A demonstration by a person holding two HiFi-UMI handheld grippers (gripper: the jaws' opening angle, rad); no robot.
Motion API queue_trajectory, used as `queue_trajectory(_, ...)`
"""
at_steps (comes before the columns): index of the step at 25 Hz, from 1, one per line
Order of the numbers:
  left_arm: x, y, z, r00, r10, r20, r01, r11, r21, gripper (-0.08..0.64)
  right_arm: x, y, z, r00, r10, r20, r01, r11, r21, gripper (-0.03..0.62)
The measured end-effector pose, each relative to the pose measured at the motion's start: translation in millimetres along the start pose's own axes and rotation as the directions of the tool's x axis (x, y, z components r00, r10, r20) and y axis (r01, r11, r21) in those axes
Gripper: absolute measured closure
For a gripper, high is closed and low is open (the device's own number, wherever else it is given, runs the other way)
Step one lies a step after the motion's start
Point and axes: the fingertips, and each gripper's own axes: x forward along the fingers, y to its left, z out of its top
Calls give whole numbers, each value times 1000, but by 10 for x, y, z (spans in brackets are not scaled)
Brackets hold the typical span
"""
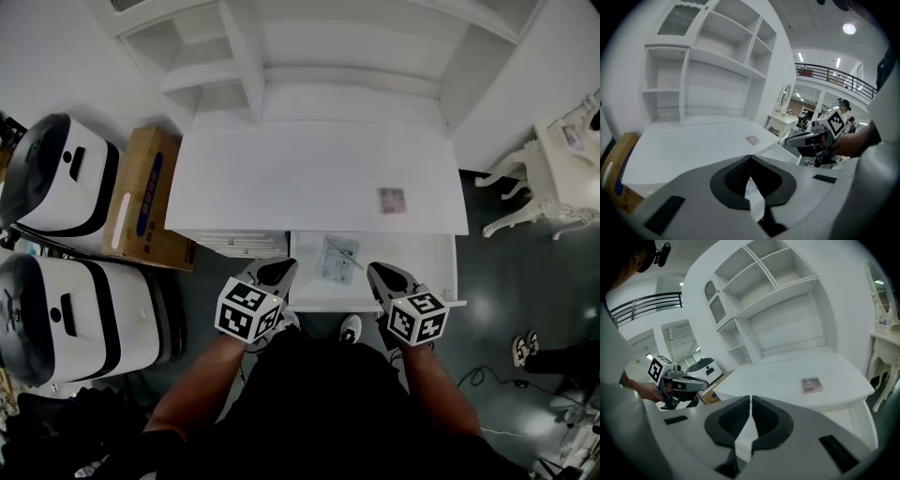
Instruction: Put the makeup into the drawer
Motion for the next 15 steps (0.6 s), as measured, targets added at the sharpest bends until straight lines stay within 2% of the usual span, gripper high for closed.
queue_trajectory(4, 39, -22, 10, 1000, -14, 11, 14, 1000, -24, 555, 26, -27, -30, 1000, 2, -10, -2, 1000, 2, 557)
queue_trajectory(15, 120, 71, -39, 1000, 12, -15, -13, 999, -42, 555, 92, -152, -81, 999, -29, -46, 26, 999, -47, 557)
